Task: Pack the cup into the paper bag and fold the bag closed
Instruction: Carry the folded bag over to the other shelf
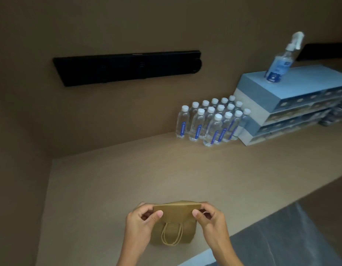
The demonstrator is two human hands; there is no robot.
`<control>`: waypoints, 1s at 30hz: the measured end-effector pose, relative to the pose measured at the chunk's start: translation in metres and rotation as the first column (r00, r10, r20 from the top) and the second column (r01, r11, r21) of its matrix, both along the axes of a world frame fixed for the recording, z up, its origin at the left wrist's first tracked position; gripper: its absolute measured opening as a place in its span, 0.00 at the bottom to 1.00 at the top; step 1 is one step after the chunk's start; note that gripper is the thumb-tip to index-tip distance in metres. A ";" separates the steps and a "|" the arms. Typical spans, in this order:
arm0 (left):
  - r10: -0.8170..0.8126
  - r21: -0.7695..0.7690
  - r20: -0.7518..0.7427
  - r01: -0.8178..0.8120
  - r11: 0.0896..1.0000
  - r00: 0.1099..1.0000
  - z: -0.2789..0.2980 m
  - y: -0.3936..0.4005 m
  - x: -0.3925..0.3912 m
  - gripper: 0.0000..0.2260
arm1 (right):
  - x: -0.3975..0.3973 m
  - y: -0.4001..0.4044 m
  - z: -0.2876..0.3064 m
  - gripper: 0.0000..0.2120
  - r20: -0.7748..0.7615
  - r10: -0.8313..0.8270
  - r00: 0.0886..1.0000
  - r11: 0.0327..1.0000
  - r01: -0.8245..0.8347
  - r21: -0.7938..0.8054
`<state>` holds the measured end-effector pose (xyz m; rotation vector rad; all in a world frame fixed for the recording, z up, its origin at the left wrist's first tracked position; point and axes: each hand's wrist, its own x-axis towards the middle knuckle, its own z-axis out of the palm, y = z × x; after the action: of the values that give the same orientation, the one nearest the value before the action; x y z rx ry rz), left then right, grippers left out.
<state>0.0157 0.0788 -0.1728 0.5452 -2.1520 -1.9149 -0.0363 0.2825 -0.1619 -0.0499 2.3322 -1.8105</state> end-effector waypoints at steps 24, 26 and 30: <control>-0.906 -0.068 -0.120 0.907 0.416 0.406 0.051 0.543 -0.122 0.12 | 0.085 0.482 0.039 0.08 -0.104 -0.910 0.401 0.413 0.898 -0.152; -0.929 -0.075 -0.110 0.929 0.364 0.355 0.051 0.581 -0.134 0.11 | 0.082 0.512 0.040 0.08 -0.103 -0.933 0.345 0.357 0.923 -0.143; -0.946 -0.058 -0.116 0.949 0.310 0.302 0.048 0.659 -0.168 0.13 | 0.057 0.575 0.040 0.13 -0.106 -0.955 0.276 0.288 0.950 -0.121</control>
<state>-0.1522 0.7379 -0.1248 -1.2077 -2.5808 -2.2835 0.0205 0.8578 -0.1219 1.6726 2.6184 -2.2893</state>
